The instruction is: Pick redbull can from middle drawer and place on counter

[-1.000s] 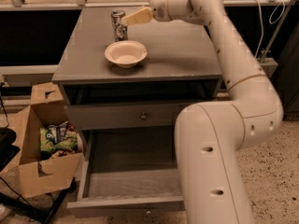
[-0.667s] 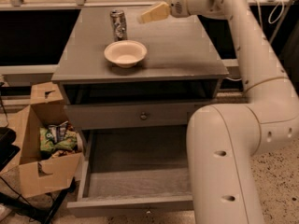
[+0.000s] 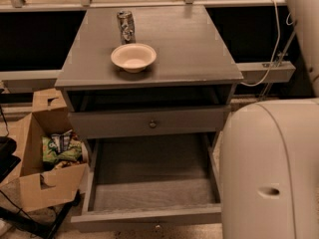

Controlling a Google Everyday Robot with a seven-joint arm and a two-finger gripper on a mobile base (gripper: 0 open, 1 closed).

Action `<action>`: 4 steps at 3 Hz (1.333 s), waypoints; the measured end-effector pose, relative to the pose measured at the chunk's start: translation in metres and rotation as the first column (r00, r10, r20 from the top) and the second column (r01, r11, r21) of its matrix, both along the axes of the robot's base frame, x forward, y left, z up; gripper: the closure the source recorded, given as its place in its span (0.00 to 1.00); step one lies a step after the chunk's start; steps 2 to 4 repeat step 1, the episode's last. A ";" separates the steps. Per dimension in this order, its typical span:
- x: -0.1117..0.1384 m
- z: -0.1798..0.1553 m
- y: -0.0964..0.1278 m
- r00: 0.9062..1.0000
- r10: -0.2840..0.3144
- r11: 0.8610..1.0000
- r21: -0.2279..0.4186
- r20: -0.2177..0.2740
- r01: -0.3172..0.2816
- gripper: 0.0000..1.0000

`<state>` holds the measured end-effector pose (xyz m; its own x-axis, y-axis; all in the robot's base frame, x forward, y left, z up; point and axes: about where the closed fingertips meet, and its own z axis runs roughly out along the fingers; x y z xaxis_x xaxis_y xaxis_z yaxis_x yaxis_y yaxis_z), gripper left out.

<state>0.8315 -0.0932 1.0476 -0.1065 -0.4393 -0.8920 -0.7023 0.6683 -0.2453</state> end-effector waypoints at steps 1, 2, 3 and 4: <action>-0.020 0.047 -0.003 0.988 -0.155 0.983 -0.096 0.015 0.156 0.00; -0.020 0.047 -0.003 0.988 -0.155 0.983 -0.096 0.015 0.156 0.00; -0.020 0.047 -0.003 0.988 -0.155 0.983 -0.096 0.015 0.156 0.00; -0.020 0.047 -0.003 0.988 -0.155 0.983 -0.096 0.015 0.156 0.00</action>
Offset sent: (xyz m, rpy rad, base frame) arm 0.0000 0.0000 0.0000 0.0000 0.0000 0.0000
